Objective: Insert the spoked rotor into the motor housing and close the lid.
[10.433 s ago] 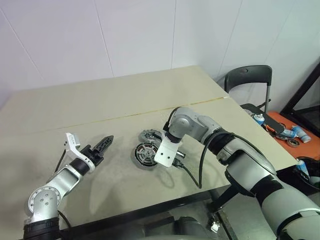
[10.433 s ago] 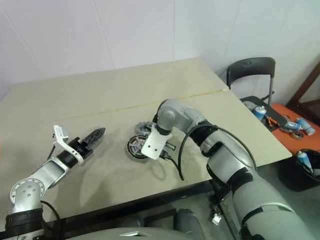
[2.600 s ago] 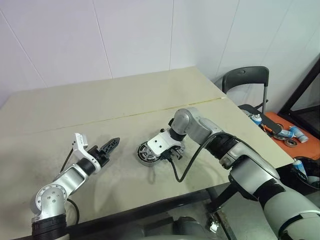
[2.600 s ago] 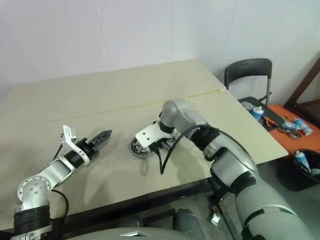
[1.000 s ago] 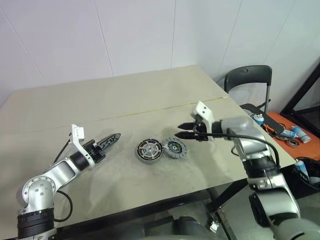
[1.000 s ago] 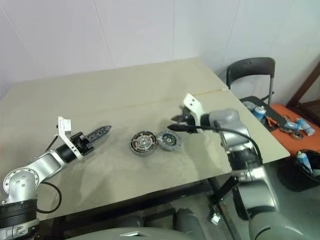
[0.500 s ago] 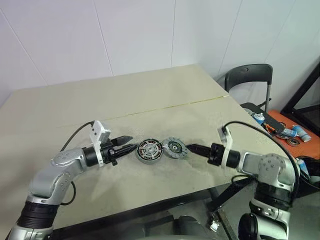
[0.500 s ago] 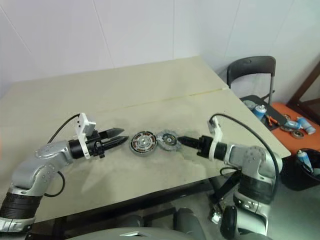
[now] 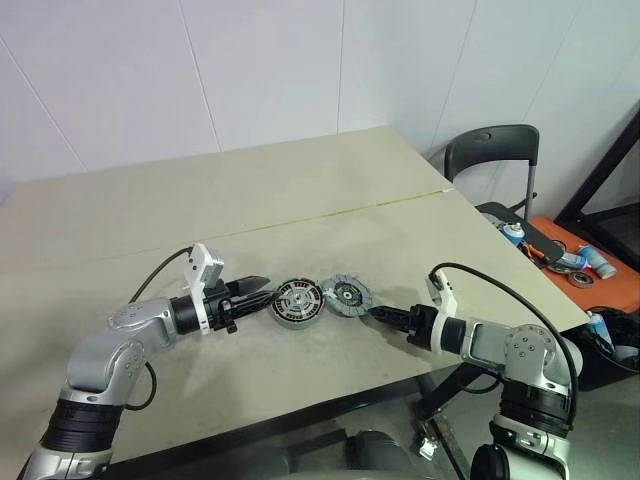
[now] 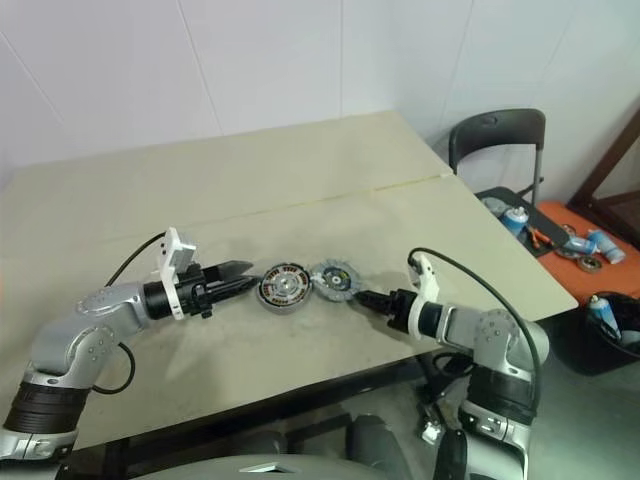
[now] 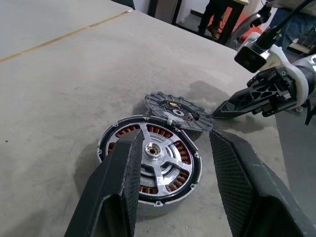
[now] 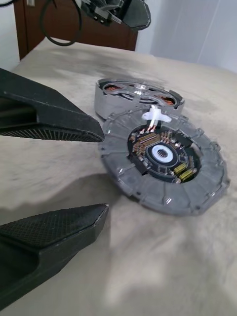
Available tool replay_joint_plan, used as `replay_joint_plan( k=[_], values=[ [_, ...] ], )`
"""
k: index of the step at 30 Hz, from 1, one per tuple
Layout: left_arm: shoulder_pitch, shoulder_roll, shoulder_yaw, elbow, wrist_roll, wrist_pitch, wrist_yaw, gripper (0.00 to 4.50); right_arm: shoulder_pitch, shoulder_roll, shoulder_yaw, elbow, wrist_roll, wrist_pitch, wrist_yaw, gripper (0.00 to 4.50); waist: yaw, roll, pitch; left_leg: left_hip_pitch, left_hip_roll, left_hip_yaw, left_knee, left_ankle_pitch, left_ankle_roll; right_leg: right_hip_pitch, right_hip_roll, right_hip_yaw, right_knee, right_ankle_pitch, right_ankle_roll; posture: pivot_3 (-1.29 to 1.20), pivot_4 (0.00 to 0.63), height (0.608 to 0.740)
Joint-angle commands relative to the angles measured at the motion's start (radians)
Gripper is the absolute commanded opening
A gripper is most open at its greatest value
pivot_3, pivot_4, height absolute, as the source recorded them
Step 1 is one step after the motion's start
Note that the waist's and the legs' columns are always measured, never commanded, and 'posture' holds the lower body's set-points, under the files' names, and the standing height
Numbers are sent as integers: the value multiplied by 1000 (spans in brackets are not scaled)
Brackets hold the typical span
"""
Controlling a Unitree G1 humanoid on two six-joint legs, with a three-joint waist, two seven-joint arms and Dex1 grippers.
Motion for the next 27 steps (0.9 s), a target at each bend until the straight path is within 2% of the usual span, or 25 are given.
replay_joint_plan(
  k=[1,13,21,27],
  values=[
    [15,-6,36,-57,-19,3,20,2277,-24,35,41,-60,54,-16,-13,2059,2,0,0,0,0,0,0,0,0,0,0,0,0,0,0,0,0,740],
    [17,-14,38,-61,-11,17,49,2277,6,5,118,-43,60,-129,-54,2059,6,0,0,-1,0,-1,1,0,1,-2,-1,-1,-2,1,1,0,0,740],
    [11,-27,26,-65,-2,17,61,2277,43,-50,121,-15,77,-203,-40,2059,6,0,0,-1,0,-1,1,-1,1,-2,-1,0,-2,1,1,0,0,740],
    [12,-33,13,-65,6,18,67,2277,59,-35,106,43,62,-292,-82,2059,6,0,0,0,0,0,2,0,1,0,-1,0,-2,1,1,0,0,740]
  ],
)
